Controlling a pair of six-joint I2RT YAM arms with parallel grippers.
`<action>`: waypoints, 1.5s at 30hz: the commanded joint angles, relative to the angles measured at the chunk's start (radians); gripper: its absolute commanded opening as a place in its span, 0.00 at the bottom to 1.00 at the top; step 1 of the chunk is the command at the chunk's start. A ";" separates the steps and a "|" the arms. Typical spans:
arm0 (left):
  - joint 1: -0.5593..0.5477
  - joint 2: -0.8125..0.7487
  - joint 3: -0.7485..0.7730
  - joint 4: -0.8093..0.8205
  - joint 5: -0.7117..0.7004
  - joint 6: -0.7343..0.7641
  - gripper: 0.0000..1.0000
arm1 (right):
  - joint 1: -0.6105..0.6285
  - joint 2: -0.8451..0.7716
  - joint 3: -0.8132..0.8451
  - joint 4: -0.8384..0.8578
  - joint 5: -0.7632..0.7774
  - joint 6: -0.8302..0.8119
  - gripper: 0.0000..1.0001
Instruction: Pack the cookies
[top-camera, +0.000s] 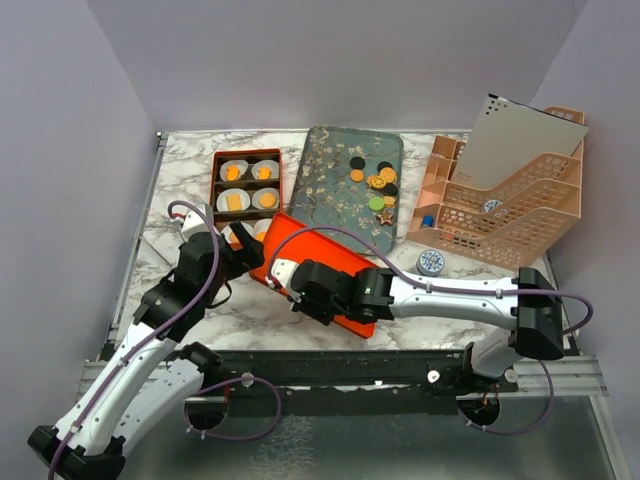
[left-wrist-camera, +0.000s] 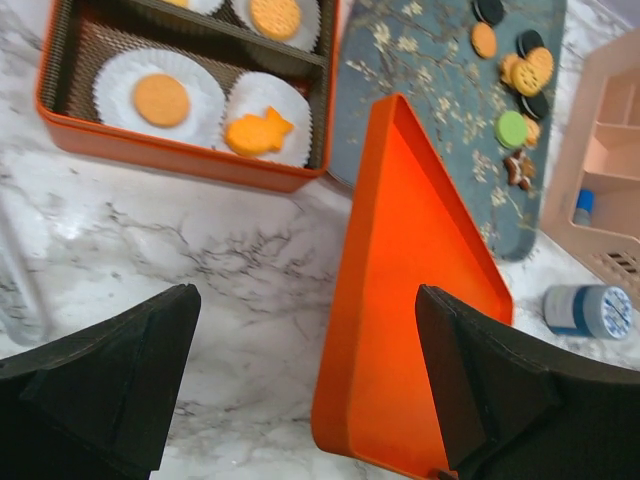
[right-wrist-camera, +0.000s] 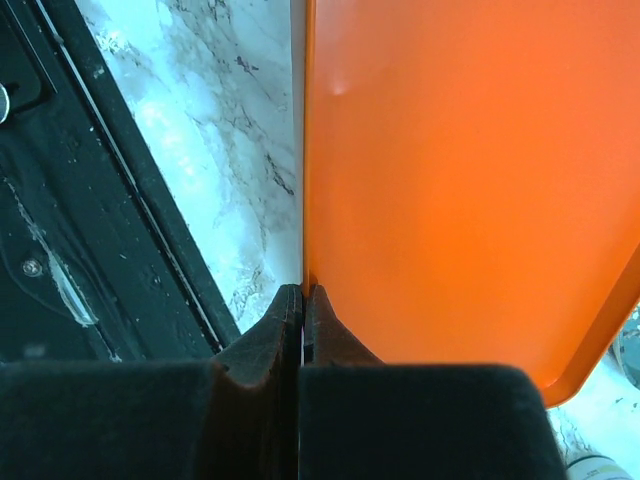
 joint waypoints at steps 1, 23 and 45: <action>-0.005 0.009 0.002 0.007 0.200 -0.084 0.96 | 0.003 -0.035 -0.028 0.097 0.039 0.024 0.01; -0.005 -0.009 -0.142 0.202 0.347 -0.233 0.40 | 0.003 -0.103 -0.217 0.473 0.089 -0.041 0.01; -0.005 -0.004 0.017 0.192 0.086 -0.457 0.00 | 0.079 -0.025 -0.227 0.738 0.518 -0.270 0.74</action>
